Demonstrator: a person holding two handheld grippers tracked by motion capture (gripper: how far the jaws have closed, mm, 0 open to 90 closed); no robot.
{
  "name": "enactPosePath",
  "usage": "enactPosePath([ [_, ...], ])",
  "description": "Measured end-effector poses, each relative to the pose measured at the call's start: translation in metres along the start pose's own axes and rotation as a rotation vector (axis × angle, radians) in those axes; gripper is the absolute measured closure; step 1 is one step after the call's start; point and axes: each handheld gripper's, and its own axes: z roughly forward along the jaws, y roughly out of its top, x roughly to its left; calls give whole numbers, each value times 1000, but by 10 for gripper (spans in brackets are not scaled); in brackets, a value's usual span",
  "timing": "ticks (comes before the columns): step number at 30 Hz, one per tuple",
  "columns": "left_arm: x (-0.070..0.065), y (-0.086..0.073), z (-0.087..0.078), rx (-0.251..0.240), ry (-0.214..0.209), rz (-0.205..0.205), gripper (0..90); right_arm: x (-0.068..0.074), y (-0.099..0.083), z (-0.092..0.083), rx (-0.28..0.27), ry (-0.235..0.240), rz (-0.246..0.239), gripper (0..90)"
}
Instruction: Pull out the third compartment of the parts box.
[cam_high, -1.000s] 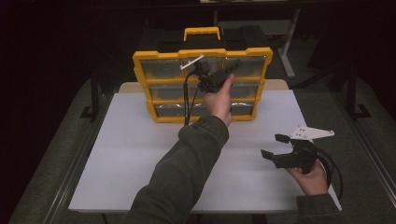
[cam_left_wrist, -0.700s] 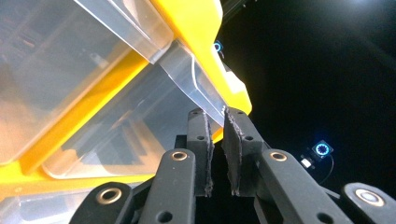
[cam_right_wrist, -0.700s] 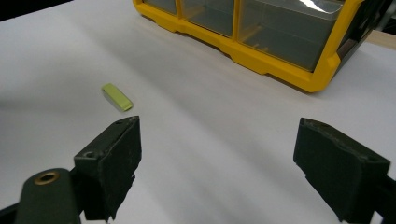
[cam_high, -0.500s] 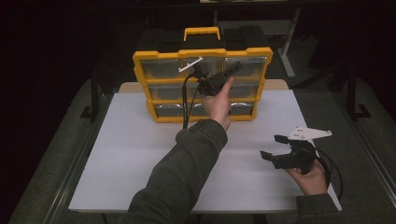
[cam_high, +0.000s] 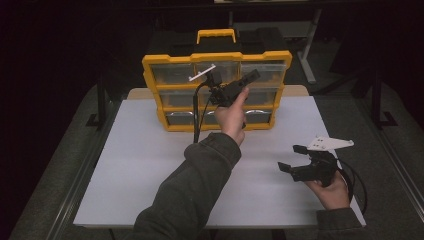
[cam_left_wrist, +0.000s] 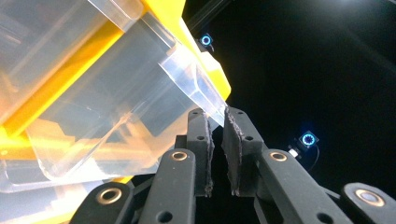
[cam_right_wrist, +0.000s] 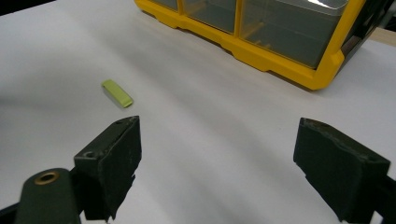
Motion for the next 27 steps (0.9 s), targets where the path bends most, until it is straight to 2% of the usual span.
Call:
enactPosePath([
  [27,-13,-11,-17,18,-28,-13,804,0,-1,4,15,2,0,141],
])
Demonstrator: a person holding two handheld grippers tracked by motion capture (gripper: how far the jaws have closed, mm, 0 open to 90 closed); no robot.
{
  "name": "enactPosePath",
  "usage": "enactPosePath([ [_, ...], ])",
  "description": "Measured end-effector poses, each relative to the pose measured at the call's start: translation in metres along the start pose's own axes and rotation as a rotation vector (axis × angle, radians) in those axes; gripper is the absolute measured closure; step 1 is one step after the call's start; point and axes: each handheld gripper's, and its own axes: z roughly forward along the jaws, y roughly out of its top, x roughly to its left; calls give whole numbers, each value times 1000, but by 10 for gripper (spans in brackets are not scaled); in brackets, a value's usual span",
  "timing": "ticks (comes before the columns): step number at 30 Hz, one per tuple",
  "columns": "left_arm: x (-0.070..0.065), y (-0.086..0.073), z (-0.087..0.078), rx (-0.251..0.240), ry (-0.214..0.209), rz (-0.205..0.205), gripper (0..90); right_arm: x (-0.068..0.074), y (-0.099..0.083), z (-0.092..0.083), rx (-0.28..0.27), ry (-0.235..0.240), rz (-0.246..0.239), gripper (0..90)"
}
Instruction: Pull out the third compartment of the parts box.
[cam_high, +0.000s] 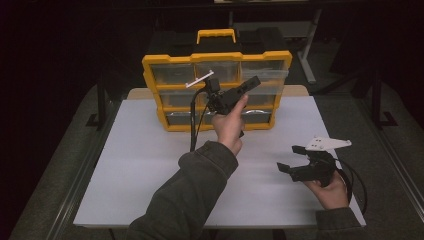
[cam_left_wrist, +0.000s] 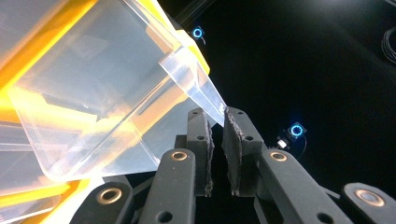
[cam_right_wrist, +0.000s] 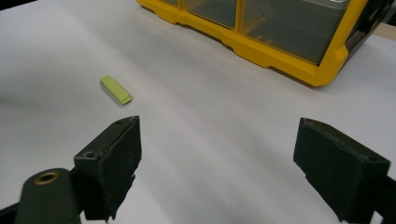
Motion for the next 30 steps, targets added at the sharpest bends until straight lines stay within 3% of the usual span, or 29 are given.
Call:
enactPosePath([
  [6,0,-1,-2,0,-3,13,807,0,0,0,0,0,0,141],
  [10,0,-1,0,38,-6,68,783,-1,-1,1,2,0,2,141],
  [12,-3,-2,-2,65,22,119,739,-1,-1,1,1,2,3,141],
  [17,-7,0,-6,180,39,231,636,-1,-1,0,3,2,3,141],
  [20,-14,6,-7,260,39,328,594,0,-1,0,6,-1,5,141],
  [24,-26,16,-10,344,18,470,550,-1,-1,0,11,-2,7,141],
  [30,-44,30,-7,485,-17,639,515,-1,-1,1,15,0,6,141],
])
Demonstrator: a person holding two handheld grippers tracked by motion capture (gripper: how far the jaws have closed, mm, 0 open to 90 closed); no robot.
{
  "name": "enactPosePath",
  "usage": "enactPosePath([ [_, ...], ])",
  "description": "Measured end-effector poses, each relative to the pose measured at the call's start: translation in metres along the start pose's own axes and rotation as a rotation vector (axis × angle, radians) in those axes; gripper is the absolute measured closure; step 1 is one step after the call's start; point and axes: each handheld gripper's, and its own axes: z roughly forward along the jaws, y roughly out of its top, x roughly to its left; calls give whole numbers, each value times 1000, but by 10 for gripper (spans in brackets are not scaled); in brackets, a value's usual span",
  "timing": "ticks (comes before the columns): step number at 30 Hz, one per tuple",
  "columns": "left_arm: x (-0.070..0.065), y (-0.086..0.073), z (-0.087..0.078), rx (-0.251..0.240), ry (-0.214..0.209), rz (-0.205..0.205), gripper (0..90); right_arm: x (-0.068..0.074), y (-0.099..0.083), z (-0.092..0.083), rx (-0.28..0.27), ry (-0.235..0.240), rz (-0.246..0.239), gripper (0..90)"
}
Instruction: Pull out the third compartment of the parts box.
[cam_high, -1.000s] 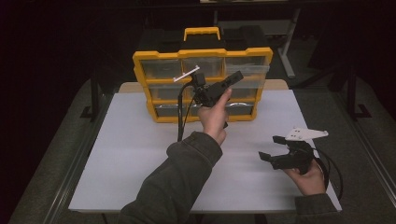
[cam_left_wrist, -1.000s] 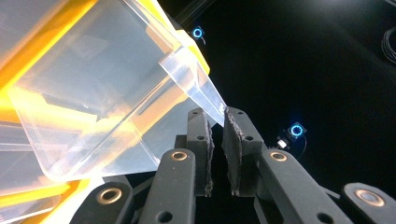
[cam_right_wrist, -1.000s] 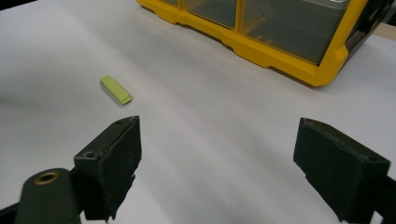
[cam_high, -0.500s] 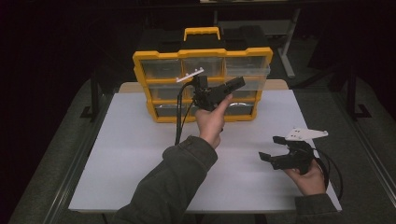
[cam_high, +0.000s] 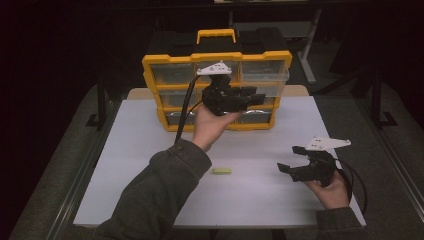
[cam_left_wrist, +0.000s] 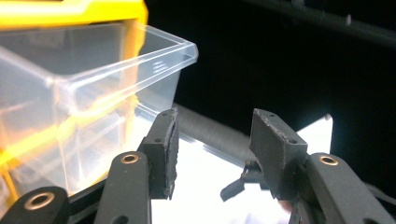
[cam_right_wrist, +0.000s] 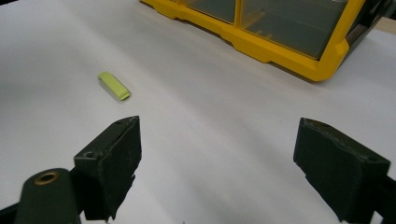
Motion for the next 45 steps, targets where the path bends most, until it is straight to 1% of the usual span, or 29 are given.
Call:
enactPosePath([
  [3,-2,11,-2,43,-8,73,505,-1,0,0,-3,3,-3,141],
  [5,-4,18,-4,78,-18,110,497,-1,0,-1,-3,5,1,140],
  [6,-4,21,-5,98,-23,135,491,-1,0,-1,-6,6,-4,140],
  [7,-4,25,-5,117,-17,161,482,-1,0,-1,-8,5,-4,140],
  [10,-5,34,-7,171,-16,227,469,-2,0,-1,-11,9,1,140],
  [12,-5,40,-7,202,-26,260,462,-2,0,-1,-11,10,2,140],
  [16,-3,51,-6,246,-31,303,426,-2,0,0,-10,12,0,140],
  [18,-1,56,-4,265,-24,331,413,-2,0,0,-9,12,0,140],
  [19,0,59,-3,276,-25,333,406,-3,0,0,-10,13,2,140],
  [21,3,64,-1,294,-10,340,401,-3,0,0,-10,13,9,140],
  [23,6,69,3,314,-6,344,400,-3,0,-1,-11,13,7,140],
  [26,9,77,9,344,4,361,407,-4,0,-1,-16,15,7,141],
  [30,14,85,17,370,3,372,423,-5,0,-1,-17,17,10,140],
  [31,15,86,19,377,3,368,430,-5,0,-1,-17,18,12,140],
  [33,18,87,22,392,3,374,440,-5,0,-2,-18,19,12,141],
  [37,24,86,28,409,1,360,441,-5,0,-2,-17,21,14,140],
  [39,27,85,31,419,7,358,440,-5,0,-1,-18,22,12,141],
  [42,32,84,33,432,9,338,451,-6,0,-1,-17,24,10,141],
  [45,36,82,37,442,8,329,460,-6,0,-2,-18,25,11,141],
])
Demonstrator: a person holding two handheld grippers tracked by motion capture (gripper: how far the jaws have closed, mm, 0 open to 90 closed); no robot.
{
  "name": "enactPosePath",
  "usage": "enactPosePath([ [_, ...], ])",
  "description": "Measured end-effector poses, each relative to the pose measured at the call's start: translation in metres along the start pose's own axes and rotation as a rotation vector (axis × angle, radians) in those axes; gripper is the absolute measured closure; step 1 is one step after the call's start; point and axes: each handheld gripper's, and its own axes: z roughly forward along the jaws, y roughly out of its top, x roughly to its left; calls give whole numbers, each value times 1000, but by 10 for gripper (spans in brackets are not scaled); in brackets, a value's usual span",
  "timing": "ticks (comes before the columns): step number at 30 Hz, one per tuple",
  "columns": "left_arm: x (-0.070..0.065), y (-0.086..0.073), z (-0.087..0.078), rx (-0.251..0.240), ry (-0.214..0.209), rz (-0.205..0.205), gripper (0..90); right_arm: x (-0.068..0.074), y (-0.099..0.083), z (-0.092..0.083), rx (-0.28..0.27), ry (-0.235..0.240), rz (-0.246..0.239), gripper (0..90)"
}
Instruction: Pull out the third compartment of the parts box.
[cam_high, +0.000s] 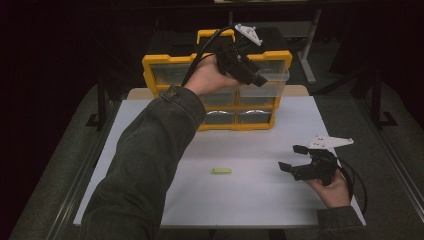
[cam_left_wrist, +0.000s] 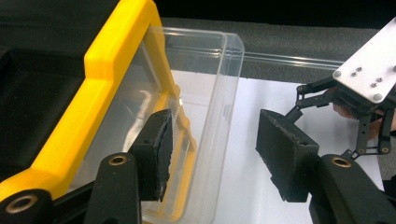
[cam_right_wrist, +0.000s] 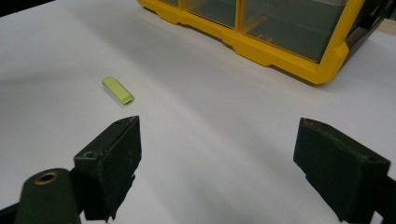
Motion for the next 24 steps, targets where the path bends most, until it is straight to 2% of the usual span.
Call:
enactPosePath([
  [6,4,-1,7,10,-15,-7,493,0,0,0,-1,1,-2,141],
  [17,5,-2,14,39,-48,7,623,0,0,0,-2,7,-8,142],
  [24,5,-5,11,27,-67,11,705,1,0,0,-2,8,-10,142],
])
